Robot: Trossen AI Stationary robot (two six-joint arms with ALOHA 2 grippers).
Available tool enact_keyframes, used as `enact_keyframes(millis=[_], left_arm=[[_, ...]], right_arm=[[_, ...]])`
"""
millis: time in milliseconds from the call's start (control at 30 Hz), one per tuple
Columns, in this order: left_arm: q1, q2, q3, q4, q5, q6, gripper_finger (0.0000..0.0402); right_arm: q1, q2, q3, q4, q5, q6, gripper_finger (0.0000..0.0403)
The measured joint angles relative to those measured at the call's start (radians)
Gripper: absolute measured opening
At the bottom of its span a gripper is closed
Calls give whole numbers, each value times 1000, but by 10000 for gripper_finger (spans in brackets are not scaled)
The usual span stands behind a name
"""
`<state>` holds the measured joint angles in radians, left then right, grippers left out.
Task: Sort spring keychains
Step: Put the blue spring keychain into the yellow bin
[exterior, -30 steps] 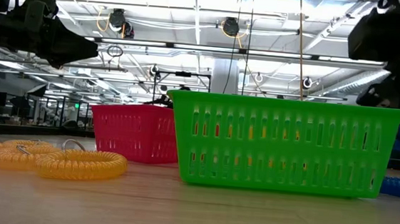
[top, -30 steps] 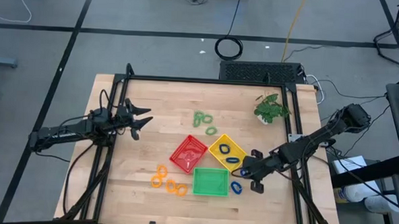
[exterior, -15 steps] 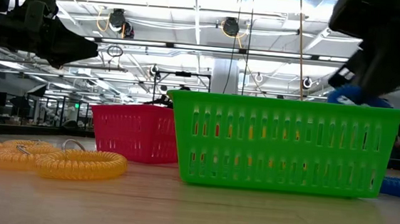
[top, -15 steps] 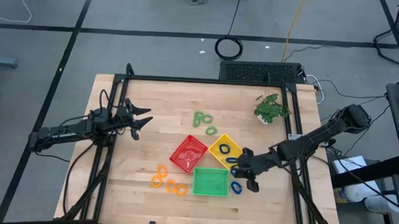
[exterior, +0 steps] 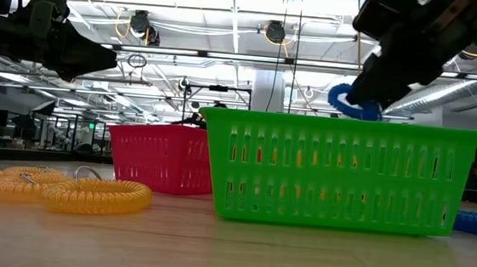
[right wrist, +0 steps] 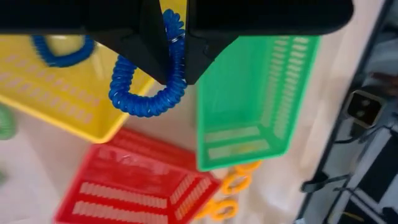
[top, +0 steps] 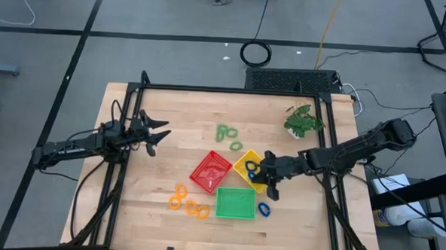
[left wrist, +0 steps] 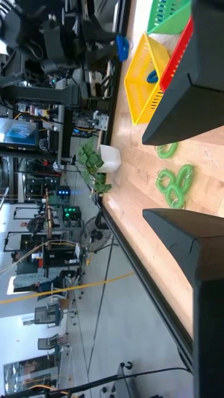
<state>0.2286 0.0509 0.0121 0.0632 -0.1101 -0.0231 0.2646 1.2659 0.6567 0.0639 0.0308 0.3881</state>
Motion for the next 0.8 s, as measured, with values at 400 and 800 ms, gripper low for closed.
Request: enact_keyframes(millis=[400,800], left_arm=[[0,0,0,0,0,0,184],[0,0,0,0,0,0,184]], right_arm=[[-105,0,0,-4,-1,-16,22],[-118,0,0,-55,-2,-8,22]])
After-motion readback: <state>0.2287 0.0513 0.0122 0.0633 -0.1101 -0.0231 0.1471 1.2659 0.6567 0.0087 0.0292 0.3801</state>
